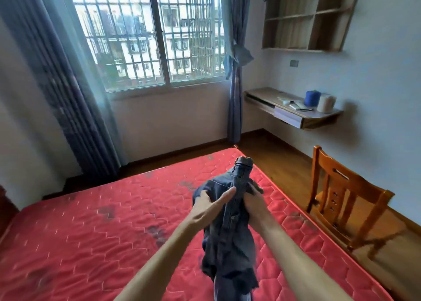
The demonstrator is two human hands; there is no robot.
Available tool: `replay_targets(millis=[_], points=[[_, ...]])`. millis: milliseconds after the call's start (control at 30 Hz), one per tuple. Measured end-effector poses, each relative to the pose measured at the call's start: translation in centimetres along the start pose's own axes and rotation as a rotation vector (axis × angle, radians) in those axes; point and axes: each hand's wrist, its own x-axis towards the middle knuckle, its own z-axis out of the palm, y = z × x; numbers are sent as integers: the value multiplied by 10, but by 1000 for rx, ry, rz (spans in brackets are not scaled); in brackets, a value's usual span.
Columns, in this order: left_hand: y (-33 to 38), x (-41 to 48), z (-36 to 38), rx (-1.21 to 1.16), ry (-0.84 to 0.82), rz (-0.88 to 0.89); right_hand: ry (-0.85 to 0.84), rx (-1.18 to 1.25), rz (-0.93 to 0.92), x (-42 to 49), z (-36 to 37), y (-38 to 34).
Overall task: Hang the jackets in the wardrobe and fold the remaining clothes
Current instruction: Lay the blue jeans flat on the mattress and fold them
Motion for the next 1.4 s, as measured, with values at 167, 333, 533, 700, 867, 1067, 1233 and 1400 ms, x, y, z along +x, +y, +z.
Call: replay_targets(millis=[167, 333, 533, 700, 867, 1067, 1233, 1400], points=[[43, -13, -7, -109, 199, 273, -130, -47, -198, -24, 37, -32], [68, -28, -34, -161, 370, 367, -200, 76, -207, -35, 40, -78], [79, -47, -90, -632, 340, 306, -383, 234, 167, -46, 28, -126], [82, -83, -130, -712, 367, 296, -403, 137, 238, -53, 34, -118], [72, -127, -178, -825, 437, 253, -453, 216, 151, -66, 50, -102], [42, -191, -259, -902, 570, 320, -458, 293, 100, -75, 71, -108], [17, -229, -280, -805, 701, 279, -420, -87, 18, -91, 131, -94], [-21, -268, -301, -583, 863, 160, -250, -106, -111, -87, 158, -78]])
